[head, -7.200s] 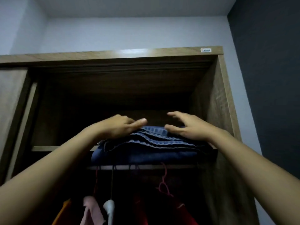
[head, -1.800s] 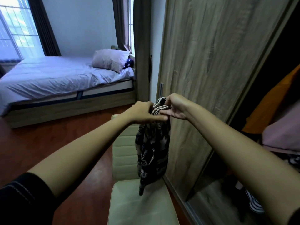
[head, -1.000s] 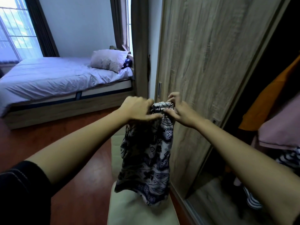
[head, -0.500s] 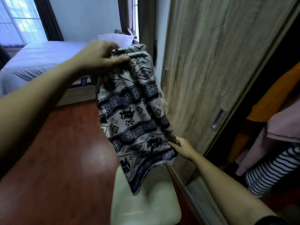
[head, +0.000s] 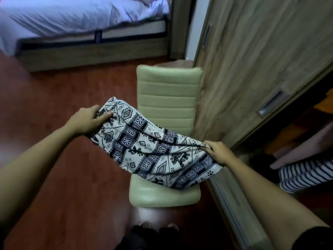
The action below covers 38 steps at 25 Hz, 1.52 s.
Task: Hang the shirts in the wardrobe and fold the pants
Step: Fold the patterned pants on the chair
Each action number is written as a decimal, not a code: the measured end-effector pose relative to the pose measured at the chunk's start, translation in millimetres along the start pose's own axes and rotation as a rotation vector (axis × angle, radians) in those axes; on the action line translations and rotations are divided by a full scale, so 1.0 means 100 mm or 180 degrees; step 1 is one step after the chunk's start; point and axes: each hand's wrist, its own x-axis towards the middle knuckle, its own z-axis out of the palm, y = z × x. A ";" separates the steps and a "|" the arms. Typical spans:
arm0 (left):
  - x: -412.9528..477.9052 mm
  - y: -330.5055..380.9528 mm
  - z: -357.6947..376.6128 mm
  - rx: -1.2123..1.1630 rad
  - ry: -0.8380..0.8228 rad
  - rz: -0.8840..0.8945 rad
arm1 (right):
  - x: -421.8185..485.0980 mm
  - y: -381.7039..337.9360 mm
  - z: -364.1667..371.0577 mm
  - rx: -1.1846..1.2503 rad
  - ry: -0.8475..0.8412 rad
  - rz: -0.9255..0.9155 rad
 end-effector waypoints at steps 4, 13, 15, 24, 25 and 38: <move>-0.10 -0.38 0.91 -0.0176 -0.0412 -0.0446 | 0.56 0.12 0.41 -0.0542 -0.0462 -0.0141; -0.04 -1.56 3.53 -0.0045 -0.0331 -0.1462 | 2.03 0.89 2.67 -0.1301 -0.0281 -0.0394; 0.05 -1.67 3.62 -0.0052 -0.0173 -0.1549 | 2.10 0.94 2.80 -0.1441 0.0356 -0.0280; 0.31 -1.60 3.67 -0.0089 -0.0287 -0.1755 | 1.54 0.16 3.50 0.0227 -0.0069 0.0201; 0.33 -1.59 3.68 -0.0004 -0.0247 -0.1755 | 1.48 0.19 3.61 0.0171 -0.0252 0.0305; 0.12 0.20 4.05 -0.0361 -0.0224 -0.0810 | 1.17 0.70 3.37 -0.0004 -0.1426 0.0452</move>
